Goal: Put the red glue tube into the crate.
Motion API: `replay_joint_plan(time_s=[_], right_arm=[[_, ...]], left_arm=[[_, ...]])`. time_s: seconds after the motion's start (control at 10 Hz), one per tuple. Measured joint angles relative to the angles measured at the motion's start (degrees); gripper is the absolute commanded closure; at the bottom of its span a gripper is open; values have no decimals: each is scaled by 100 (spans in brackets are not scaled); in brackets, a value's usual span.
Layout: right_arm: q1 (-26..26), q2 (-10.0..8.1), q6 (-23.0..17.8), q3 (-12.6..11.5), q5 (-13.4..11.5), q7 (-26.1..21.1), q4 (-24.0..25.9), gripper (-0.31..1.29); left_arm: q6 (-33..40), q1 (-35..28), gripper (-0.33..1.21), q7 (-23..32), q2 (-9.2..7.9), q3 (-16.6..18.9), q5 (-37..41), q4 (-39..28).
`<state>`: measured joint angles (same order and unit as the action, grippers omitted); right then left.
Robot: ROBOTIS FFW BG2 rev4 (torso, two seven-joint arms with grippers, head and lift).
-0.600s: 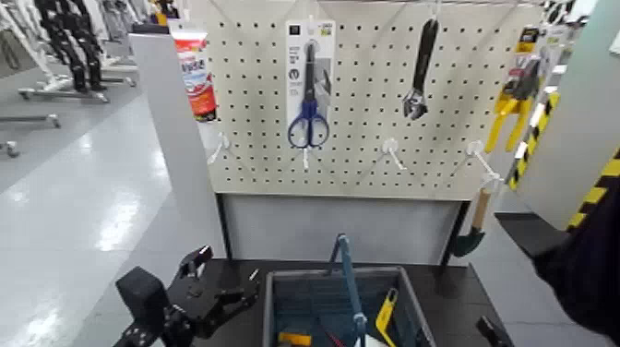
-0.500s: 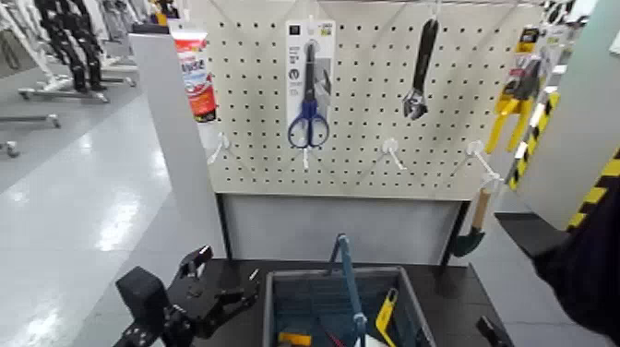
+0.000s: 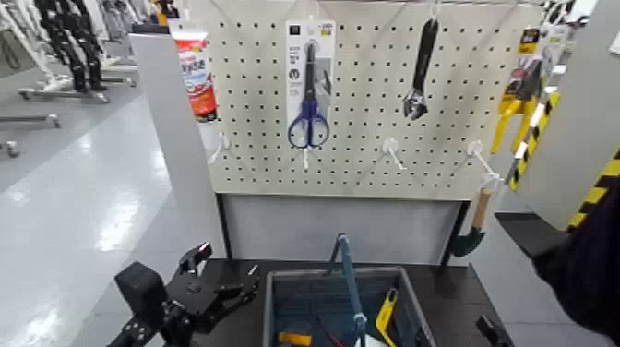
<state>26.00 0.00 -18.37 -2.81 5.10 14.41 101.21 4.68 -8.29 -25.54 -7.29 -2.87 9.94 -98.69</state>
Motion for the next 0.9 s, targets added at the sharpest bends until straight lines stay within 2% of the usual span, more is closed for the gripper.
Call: replay_joint_plan(time_s=[0.1, 0.6, 0.9], right_arm=[[-5, 0, 3, 0, 0, 0, 3, 12], [-41, 0, 28, 0, 0, -5, -3, 12], [-66, 0, 18, 0, 0, -9, -22, 12]], left_arm=[[-139, 47, 15, -52, -7, 40, 42, -69], [-1552, 691, 15, -987, -72, 430, 166, -647], [-2135, 1137, 15, -1211, -174, 589, 310, -853]])
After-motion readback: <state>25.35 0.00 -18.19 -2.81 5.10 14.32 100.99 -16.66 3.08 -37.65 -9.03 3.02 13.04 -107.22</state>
